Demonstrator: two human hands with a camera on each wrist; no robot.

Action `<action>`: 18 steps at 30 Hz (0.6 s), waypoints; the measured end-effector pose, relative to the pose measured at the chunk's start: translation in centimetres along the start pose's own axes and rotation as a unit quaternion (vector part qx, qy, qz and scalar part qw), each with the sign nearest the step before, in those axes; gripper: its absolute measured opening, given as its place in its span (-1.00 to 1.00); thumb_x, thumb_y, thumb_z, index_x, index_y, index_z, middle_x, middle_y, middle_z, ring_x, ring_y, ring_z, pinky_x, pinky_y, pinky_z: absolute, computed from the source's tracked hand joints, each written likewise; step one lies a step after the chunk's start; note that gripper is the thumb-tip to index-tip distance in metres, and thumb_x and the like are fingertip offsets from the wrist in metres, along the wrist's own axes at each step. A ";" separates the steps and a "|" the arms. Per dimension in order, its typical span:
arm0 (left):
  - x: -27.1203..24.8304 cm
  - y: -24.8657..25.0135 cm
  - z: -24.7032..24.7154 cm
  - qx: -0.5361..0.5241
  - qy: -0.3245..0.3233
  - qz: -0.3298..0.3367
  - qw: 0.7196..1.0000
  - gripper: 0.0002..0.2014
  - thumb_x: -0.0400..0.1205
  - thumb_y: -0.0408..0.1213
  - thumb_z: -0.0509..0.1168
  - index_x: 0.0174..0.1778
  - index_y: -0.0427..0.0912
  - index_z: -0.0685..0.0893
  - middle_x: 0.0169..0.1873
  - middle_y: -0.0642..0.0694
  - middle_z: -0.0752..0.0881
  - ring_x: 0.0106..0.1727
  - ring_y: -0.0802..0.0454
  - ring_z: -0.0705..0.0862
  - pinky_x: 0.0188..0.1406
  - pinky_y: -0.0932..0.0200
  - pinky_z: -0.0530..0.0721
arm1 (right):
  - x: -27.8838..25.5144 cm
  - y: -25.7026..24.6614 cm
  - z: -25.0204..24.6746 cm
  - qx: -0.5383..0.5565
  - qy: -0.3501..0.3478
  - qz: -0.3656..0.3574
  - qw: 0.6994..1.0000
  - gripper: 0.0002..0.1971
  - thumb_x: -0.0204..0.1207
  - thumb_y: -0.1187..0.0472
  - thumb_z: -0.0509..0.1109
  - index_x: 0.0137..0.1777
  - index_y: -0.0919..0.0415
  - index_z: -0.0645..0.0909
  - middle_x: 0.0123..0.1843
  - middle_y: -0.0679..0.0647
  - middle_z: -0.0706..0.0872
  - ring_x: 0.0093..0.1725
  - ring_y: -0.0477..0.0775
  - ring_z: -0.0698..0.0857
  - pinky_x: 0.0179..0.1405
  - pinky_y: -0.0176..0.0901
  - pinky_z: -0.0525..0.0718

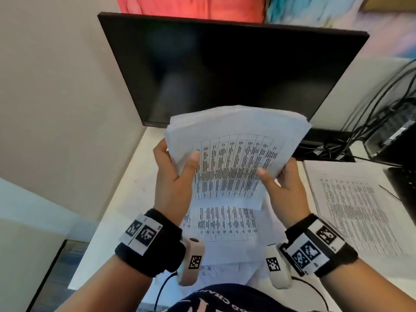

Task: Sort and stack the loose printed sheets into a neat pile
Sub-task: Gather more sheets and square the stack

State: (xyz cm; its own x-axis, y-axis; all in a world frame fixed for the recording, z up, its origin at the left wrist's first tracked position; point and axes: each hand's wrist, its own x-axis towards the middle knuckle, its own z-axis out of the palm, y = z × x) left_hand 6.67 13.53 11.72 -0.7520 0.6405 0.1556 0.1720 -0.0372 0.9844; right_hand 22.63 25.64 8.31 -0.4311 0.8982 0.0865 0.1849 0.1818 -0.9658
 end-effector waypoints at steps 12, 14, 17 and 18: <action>0.7 -1.0 0.8 0.021 0.066 0.042 0.997 -0.78 0.77 -0.17 0.03 0.29 -0.12 0.35 0.03 0.24 0.62 0.00 0.42 0.65 0.04 0.27 0.66 | 0.9 -0.6 0.7 0.015 0.046 -0.015 0.999 -0.82 0.70 0.29 0.13 0.18 -0.01 0.38 -0.04 -0.34 0.59 -0.12 -0.56 0.57 -0.09 -0.42 0.53; 0.5 -1.8 0.8 0.025 0.069 0.017 0.997 -0.77 0.79 -0.19 0.01 0.34 -0.15 0.35 0.02 0.27 0.63 -0.01 0.42 0.65 0.09 0.18 0.66 | 0.9 -0.4 0.6 0.010 0.044 -0.014 0.999 -0.88 0.70 0.25 0.14 0.16 0.05 0.37 -0.06 -0.30 0.59 -0.16 -0.56 0.57 -0.16 -0.47 0.53; -0.3 -3.3 0.9 0.025 0.055 -0.014 0.998 -0.81 0.79 -0.22 0.00 0.27 -0.16 0.38 0.01 0.26 0.65 -0.02 0.42 0.67 0.17 0.01 0.69 | 0.9 0.3 0.5 0.006 0.012 0.012 1.000 -0.88 0.69 0.20 0.15 0.17 0.01 0.35 -0.01 -0.26 0.60 -0.16 -0.56 0.58 -0.26 -0.69 0.50; -0.6 -3.8 0.9 0.026 0.043 -0.024 0.998 -0.84 0.79 -0.21 0.00 0.23 -0.12 0.38 0.01 0.26 0.66 -0.01 0.42 0.67 0.18 -0.03 0.69 | 0.9 0.5 0.5 -0.001 0.004 0.021 1.000 -0.87 0.69 0.20 0.15 0.17 -0.03 0.35 -0.02 -0.25 0.60 -0.17 -0.53 0.58 -0.27 -0.72 0.48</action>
State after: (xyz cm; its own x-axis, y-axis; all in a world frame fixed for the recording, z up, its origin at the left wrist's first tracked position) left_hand 7.07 13.97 7.85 -0.8116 0.5722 0.1178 0.1666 0.0334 0.9855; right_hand 21.88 26.38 7.74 -0.4163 0.9080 0.0477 0.2051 0.1449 -0.9680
